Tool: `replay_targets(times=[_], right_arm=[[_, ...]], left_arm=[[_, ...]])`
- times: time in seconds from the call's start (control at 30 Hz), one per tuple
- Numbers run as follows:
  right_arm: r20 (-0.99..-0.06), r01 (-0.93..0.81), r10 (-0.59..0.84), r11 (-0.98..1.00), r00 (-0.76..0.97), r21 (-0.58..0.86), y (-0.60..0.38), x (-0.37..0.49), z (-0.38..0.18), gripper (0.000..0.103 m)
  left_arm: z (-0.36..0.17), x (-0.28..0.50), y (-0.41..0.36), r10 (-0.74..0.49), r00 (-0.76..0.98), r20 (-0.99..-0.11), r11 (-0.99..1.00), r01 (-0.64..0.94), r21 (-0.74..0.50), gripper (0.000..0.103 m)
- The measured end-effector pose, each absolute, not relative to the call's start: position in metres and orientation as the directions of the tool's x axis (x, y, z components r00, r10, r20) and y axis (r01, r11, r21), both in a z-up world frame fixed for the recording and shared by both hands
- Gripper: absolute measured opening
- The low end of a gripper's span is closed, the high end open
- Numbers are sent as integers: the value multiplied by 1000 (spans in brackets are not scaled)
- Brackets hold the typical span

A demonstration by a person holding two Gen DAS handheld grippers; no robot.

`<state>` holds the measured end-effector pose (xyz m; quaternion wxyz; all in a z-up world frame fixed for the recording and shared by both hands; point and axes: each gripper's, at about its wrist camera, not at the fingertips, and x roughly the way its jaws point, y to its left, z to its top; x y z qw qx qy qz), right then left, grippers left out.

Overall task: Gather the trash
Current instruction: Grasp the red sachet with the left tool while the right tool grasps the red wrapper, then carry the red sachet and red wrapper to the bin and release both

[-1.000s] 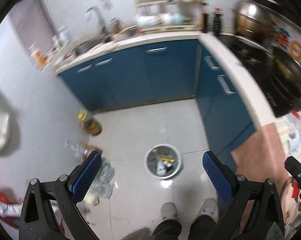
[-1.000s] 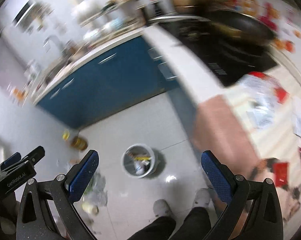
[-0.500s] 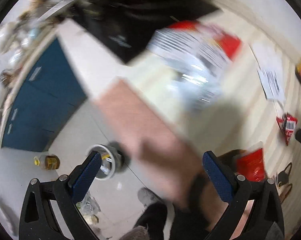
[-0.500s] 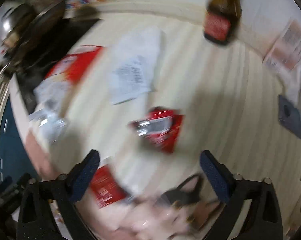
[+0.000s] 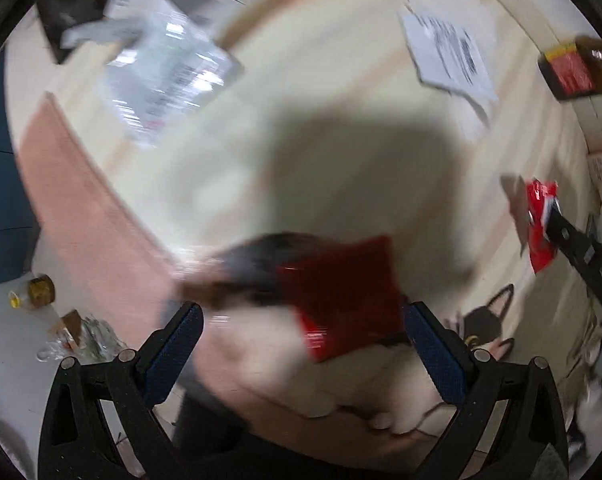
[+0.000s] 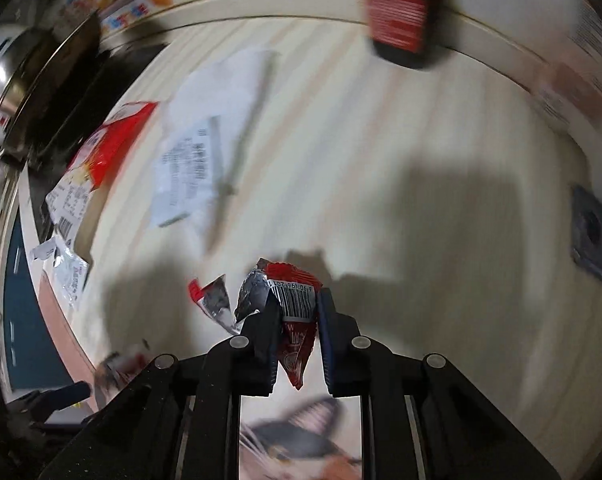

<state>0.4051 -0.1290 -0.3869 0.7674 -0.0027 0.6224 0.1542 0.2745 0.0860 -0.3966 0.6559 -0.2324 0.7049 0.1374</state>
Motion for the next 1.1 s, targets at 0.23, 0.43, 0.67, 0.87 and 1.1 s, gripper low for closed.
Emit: replay_targets(times=[0.23,0.43,0.67,0.87,1.1], right_arm=[[-964,-158,199,972,179,172,-170,405,-398,18],[-961,-135,204,974,185,181,-185,392,-397,13],[-950,-164,227,967,215,194,-188,378,-375,10],[-932,-221,263,952,249,210,-168,367,-343,9],[-908,-339,332,910,254,238,-107,343,-306,9]], left_arm=[[-395,292,40,11,2,-1000,947,-320,10,43],[-391,295,19,49,27,-998,973,-226,42,6],[-361,298,27,48,95,-994,969,-245,24,2],[-328,274,64,48,179,-983,952,-307,-9,2],[-275,226,121,47,271,-961,902,-425,-76,2]])
